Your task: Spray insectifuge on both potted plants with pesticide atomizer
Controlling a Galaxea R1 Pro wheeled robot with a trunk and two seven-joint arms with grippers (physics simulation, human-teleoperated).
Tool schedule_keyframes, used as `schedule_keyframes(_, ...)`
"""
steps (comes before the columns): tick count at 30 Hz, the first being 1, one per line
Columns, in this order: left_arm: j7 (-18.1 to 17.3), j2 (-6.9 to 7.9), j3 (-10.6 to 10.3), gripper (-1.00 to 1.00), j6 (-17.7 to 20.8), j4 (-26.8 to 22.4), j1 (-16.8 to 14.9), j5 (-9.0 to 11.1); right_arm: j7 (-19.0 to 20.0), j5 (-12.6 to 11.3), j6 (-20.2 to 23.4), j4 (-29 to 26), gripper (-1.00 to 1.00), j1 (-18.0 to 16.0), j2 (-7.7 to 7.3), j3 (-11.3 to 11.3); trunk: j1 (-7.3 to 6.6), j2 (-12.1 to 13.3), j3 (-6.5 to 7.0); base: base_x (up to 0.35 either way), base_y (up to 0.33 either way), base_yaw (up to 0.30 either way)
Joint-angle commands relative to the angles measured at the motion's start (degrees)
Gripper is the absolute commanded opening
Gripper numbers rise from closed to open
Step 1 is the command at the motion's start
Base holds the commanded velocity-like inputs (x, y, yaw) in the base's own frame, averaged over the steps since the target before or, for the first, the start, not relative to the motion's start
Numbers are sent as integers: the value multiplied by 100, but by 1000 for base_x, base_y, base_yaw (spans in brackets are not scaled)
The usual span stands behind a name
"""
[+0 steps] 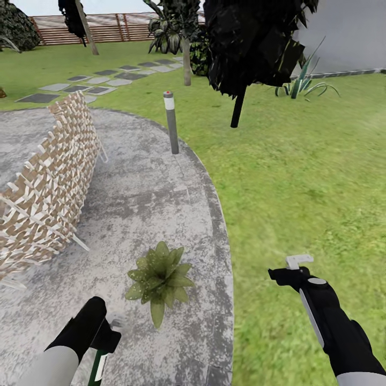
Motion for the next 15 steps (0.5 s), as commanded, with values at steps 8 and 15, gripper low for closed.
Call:
schedule_keyframes(8, -60, -4, 13, -100, 12, -8, -2, -61, 61, 61, 24, -6, 100, -3, -1, -6, 21, -2, -4, -20, -29, 87)
schedule_keyframes(15, -52, 4, 13, -100, 12, -8, -2, -61, 56, 61, 24, -6, 100, -3, 1, -6, 21, -2, -4, 0, -215, 66)
